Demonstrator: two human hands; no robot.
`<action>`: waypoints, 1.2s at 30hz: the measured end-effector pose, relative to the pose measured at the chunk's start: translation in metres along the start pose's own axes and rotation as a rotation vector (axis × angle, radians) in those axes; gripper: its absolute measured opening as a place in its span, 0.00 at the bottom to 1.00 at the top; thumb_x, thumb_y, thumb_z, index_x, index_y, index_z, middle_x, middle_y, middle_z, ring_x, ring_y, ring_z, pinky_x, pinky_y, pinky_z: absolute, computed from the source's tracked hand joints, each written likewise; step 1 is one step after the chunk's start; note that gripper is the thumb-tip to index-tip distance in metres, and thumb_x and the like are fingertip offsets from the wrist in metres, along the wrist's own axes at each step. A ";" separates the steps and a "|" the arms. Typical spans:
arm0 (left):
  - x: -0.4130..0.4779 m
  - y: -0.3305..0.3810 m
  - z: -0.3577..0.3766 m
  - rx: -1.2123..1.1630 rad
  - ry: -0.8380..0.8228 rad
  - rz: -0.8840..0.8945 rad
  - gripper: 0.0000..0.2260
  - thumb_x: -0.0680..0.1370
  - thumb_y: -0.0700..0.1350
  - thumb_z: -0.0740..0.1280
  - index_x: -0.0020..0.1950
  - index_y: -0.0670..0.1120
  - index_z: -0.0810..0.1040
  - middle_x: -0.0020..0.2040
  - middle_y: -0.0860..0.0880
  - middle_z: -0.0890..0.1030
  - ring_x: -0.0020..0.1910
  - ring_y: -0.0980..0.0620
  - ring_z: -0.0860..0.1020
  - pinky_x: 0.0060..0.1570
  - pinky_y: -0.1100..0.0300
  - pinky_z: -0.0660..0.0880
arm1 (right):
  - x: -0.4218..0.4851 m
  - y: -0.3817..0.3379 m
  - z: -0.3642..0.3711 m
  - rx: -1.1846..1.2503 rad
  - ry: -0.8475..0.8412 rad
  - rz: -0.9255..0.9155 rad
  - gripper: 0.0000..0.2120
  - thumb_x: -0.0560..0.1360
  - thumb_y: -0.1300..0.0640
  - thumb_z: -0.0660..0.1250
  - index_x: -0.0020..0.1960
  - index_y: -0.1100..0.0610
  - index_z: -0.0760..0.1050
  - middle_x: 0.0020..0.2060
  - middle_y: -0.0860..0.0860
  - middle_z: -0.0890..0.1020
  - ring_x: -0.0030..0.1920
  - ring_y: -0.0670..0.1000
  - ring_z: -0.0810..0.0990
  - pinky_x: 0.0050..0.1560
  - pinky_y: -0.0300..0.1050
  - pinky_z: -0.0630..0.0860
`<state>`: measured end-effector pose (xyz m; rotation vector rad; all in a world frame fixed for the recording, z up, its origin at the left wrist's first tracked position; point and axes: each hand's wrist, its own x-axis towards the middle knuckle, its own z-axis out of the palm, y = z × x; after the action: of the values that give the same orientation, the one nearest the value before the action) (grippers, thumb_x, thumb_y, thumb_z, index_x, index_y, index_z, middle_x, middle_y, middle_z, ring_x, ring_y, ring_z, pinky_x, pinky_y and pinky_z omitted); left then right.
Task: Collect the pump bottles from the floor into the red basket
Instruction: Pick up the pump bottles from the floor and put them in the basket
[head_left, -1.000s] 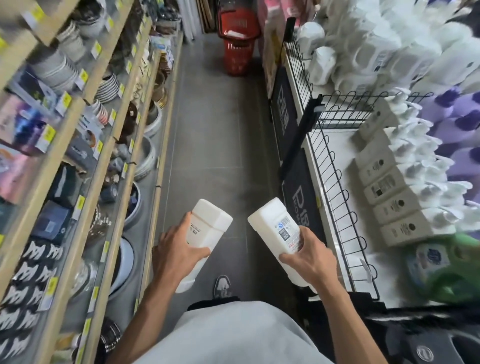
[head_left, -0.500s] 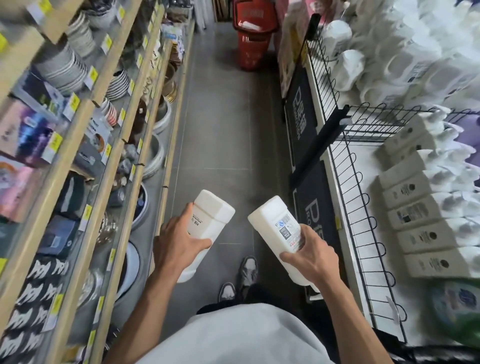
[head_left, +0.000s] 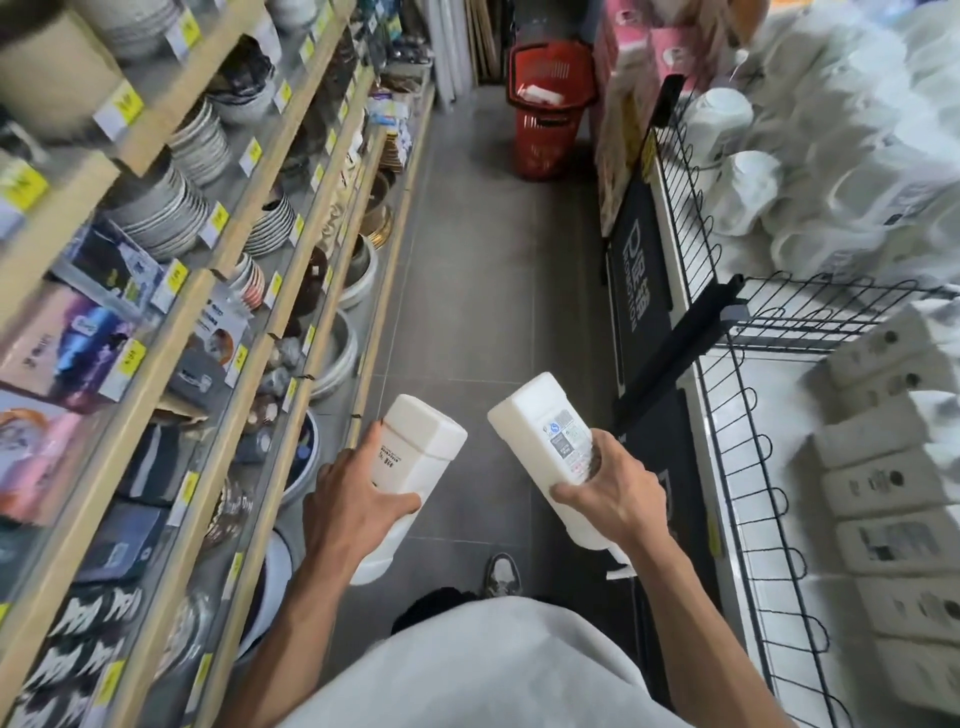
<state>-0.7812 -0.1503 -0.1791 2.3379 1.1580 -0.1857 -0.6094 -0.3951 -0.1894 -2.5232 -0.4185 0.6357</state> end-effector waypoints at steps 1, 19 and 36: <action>0.005 0.003 0.000 -0.005 0.002 -0.006 0.46 0.66 0.55 0.76 0.79 0.61 0.55 0.60 0.49 0.76 0.58 0.43 0.74 0.50 0.49 0.74 | 0.008 -0.002 -0.004 0.006 -0.001 -0.005 0.29 0.60 0.38 0.72 0.57 0.41 0.67 0.46 0.40 0.79 0.45 0.49 0.81 0.49 0.51 0.80; 0.162 0.069 -0.024 -0.036 -0.067 0.068 0.47 0.58 0.61 0.70 0.76 0.64 0.57 0.57 0.51 0.80 0.53 0.43 0.77 0.50 0.45 0.78 | 0.130 -0.048 -0.033 -0.034 -0.028 0.035 0.31 0.60 0.38 0.73 0.60 0.42 0.68 0.51 0.39 0.81 0.49 0.48 0.82 0.51 0.49 0.78; 0.302 0.133 -0.061 -0.060 -0.118 0.105 0.42 0.57 0.60 0.72 0.70 0.64 0.62 0.52 0.51 0.79 0.49 0.42 0.77 0.47 0.45 0.79 | 0.257 -0.087 -0.075 0.021 -0.009 0.039 0.35 0.60 0.38 0.75 0.64 0.40 0.67 0.51 0.39 0.81 0.48 0.46 0.82 0.51 0.50 0.81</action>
<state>-0.4960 0.0265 -0.1781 2.2950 0.9689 -0.2448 -0.3689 -0.2490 -0.1772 -2.5148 -0.3645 0.6627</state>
